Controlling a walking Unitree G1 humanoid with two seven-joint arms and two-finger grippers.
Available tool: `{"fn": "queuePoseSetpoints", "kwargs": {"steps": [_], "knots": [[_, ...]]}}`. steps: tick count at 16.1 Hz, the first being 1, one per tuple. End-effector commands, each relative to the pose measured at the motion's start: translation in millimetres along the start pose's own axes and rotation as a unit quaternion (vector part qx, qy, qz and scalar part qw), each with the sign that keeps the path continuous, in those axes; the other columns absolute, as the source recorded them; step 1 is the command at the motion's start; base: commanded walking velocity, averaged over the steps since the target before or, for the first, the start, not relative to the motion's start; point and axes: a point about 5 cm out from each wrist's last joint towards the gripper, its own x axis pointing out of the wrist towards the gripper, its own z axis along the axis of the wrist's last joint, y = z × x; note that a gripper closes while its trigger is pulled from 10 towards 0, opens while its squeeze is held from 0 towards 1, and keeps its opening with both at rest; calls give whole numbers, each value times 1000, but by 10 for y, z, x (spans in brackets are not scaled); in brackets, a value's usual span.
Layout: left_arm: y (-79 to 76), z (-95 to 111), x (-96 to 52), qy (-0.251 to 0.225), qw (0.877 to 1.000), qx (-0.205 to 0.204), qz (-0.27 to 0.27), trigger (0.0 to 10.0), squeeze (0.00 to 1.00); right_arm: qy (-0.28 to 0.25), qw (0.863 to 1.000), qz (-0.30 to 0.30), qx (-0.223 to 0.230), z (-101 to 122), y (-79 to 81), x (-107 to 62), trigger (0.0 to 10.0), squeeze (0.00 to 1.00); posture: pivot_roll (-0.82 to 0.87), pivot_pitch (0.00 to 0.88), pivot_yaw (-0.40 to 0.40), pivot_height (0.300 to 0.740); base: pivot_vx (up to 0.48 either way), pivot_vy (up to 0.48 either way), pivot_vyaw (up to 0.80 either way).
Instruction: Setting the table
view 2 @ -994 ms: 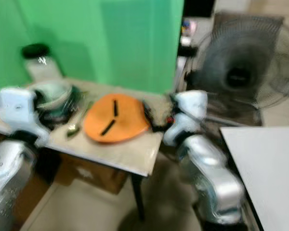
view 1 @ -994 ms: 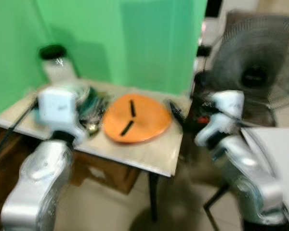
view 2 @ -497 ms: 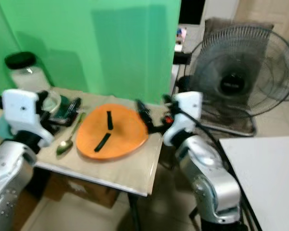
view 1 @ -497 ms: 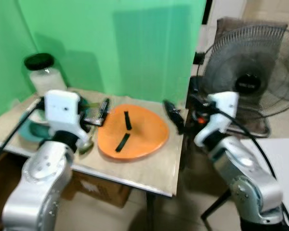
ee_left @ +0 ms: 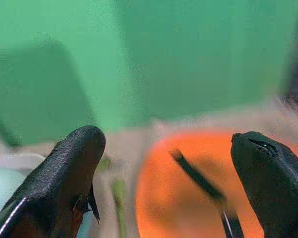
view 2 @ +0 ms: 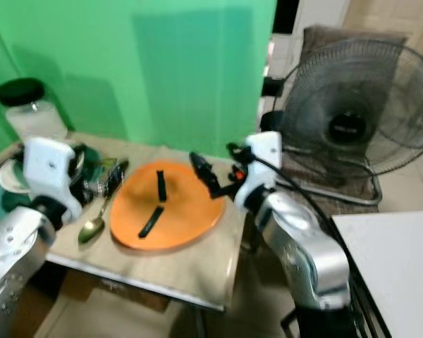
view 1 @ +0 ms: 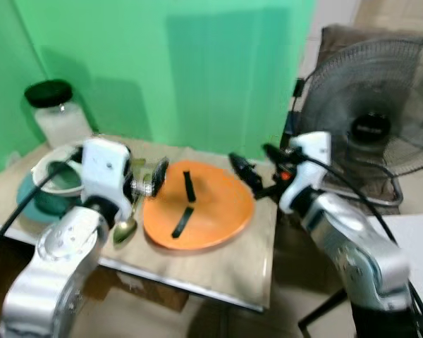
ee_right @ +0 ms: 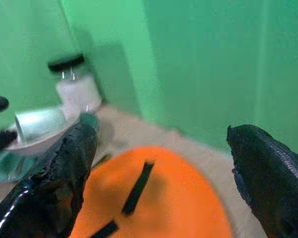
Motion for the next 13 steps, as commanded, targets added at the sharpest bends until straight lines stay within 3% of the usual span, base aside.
{"fn": "queuePoseSetpoints", "kwargs": {"steps": [1,4,5,7,9,13], "knots": [[-27,-47,12,8,999,10,-49,10000,0,26,1000,9,12,-42,-36,22,10000,1000,-54,0,29,740,0,0,0],[162,-283,36,71,989,59,-118,10000,0,91,995,32,23,-138,-78,167,10000,1000,-67,0,29,740,0,0,0],[214,-349,37,87,986,72,-127,10000,0,103,993,34,37,-168,-111,196,10000,0,-70,0,28,740,0,0,0],[281,-479,-1,119,977,100,-148,10000,0,119,992,11,35,-200,-214,247,10000,0,-72,0,29,740,0,0,0],[282,-598,-20,131,973,99,-161,10000,0,130,991,-2,25,-228,-260,273,10000,0,-72,0,29,740,0,0,0],[263,-865,12,142,975,85,-147,10000,0,120,991,34,50,-274,-166,331,10000,0,-72,0,27,740,0,0,0]]}}
